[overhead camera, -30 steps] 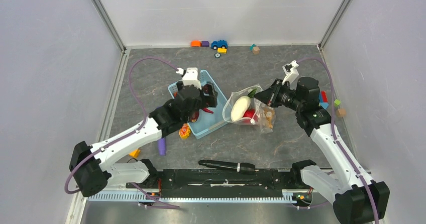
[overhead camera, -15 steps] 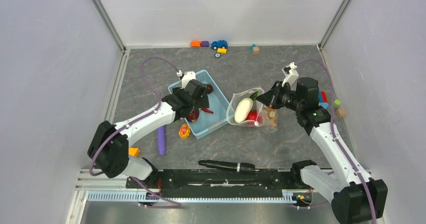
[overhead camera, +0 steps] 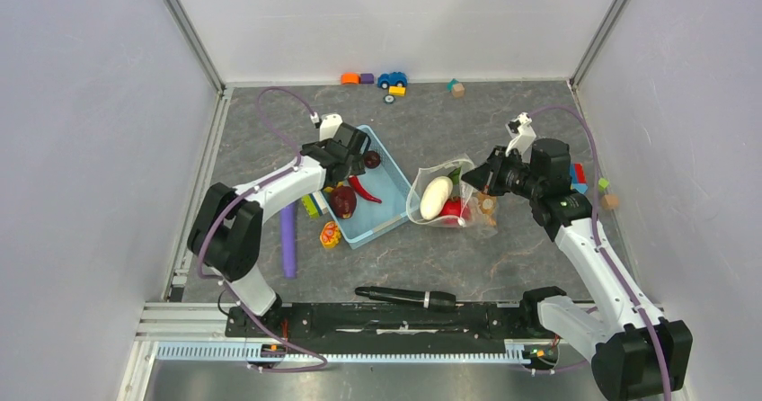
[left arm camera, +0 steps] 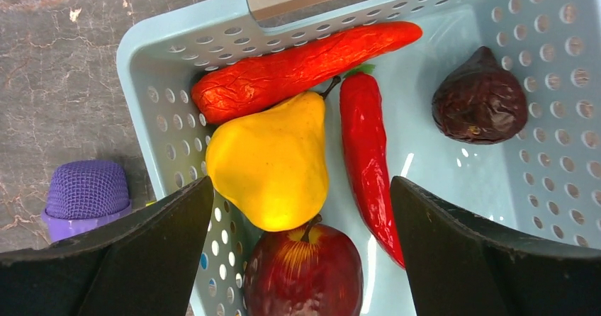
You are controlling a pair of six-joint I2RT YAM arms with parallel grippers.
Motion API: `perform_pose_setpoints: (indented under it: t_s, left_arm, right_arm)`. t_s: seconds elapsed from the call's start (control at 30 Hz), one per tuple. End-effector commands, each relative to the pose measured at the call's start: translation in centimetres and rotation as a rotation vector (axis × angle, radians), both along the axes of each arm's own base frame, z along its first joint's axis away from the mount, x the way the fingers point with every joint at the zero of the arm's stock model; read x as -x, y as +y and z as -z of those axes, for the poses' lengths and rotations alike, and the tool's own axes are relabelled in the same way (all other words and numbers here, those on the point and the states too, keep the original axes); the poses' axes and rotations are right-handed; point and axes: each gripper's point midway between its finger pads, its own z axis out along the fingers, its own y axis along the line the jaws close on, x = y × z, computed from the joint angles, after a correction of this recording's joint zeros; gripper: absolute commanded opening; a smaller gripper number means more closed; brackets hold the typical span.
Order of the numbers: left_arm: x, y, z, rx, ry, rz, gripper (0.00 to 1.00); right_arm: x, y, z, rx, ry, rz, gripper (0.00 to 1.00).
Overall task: Place the food in the zip-top bag and seal the zipper
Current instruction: Pick up the fake fruit from the bin.
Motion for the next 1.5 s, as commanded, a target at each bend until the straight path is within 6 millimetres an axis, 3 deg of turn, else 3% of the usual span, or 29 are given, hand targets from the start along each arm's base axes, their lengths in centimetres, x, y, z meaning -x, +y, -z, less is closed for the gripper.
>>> perform_pose_setpoints:
  t_s: [0.0,0.57,0.67,0.83,1.1,1.23,1.33,1.47]
  left_arm:
    - [-1.1,0.5,-0.4,0.008,-0.018,-0.074,0.98]
    - [-1.8,-0.4,2.8,0.016,0.059,-0.061,0.9]
    - [-1.9,-0.5,2.9,0.013,0.06,-0.062,0.84]
    - [-2.0,-0.6,2.5,0.02,0.052,-0.053,0.59]
    - [-1.4,-0.5,-0.8,0.074,-0.019,-0.036,0.42]
    - [-0.7,-1.3,-4.2,0.169,-0.108,0.033,0.35]
    - [0.4,-3.4,-6.9,0.289,-0.189,0.178,0.34]
    - [3.5,-9.1,-11.5,0.523,-0.3,0.566,0.34]
  right_arm:
    - [-0.7,-0.6,-0.6,0.024,-0.036,0.023,0.0]
    - [-0.8,-1.7,-0.7,0.065,-0.052,0.072,0.0]
    - [-0.8,-1.8,-0.7,0.067,-0.052,0.074,0.0]
    - [-0.8,-1.9,-0.7,0.073,-0.056,0.079,0.0]
    - [-0.8,-2.2,-1.0,0.081,-0.071,0.092,0.0]
    - [-0.8,-2.2,-1.1,0.084,-0.074,0.088,0.0]
    - [-0.9,-2.5,-1.1,0.091,-0.078,0.102,0.0]
    - [-1.0,-2.4,-1.2,0.09,-0.079,0.099,0.0]
